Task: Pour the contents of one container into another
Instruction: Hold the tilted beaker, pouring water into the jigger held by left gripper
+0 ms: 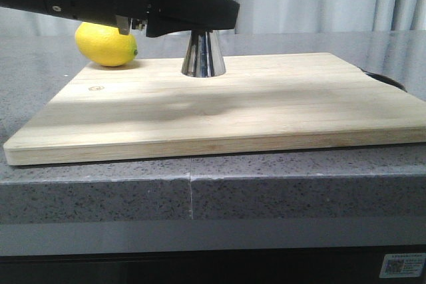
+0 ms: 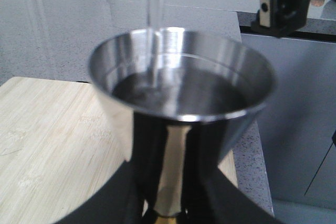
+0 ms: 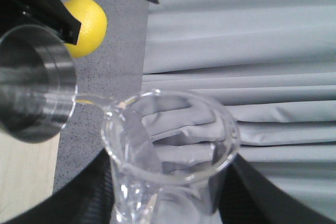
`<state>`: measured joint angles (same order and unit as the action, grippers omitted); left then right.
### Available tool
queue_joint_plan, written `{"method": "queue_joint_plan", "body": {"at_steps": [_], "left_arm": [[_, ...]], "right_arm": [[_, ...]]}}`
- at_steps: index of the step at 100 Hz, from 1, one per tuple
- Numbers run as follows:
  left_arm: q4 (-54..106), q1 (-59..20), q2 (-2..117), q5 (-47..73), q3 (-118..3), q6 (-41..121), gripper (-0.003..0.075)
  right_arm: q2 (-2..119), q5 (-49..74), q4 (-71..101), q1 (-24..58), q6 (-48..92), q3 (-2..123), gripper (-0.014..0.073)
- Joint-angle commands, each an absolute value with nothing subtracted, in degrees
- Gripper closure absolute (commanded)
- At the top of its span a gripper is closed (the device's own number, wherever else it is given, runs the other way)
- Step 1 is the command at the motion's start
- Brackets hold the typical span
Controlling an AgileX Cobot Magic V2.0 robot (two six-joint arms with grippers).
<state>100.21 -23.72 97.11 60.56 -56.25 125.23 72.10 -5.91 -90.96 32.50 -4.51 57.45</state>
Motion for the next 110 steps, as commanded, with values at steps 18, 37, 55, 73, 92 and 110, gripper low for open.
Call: {"method": "queue_joint_plan", "body": {"at_steps": [18, 37, 55, 73, 92, 110], "left_arm": [[104.0, -24.3, 95.0, 64.5, -58.0, 125.0, 0.0702], [104.0, -24.3, 95.0, 64.5, -58.0, 125.0, 0.0702], [104.0, -24.3, 95.0, 64.5, -58.0, 125.0, 0.0702], [104.0, -24.3, 95.0, 64.5, -58.0, 125.0, 0.0702], [104.0, -24.3, 95.0, 64.5, -58.0, 125.0, 0.0702], [104.0, -24.3, 95.0, 64.5, -58.0, 125.0, 0.0702]], "right_arm": [[70.1, -5.3, -92.5, 32.5, -4.4, 59.5, 0.0387], [70.1, -5.0, -93.9, 32.5, -4.4, 59.5, 0.0387], [70.1, -5.0, -94.6, 32.5, -4.4, 59.5, 0.0387], [70.1, -5.0, -95.6, 32.5, -4.4, 59.5, 0.0387], [70.1, -5.0, -95.7, 32.5, -4.4, 59.5, 0.0387], [70.1, -4.7, -93.7, 32.5, -4.5, 59.5, 0.0387]]}}
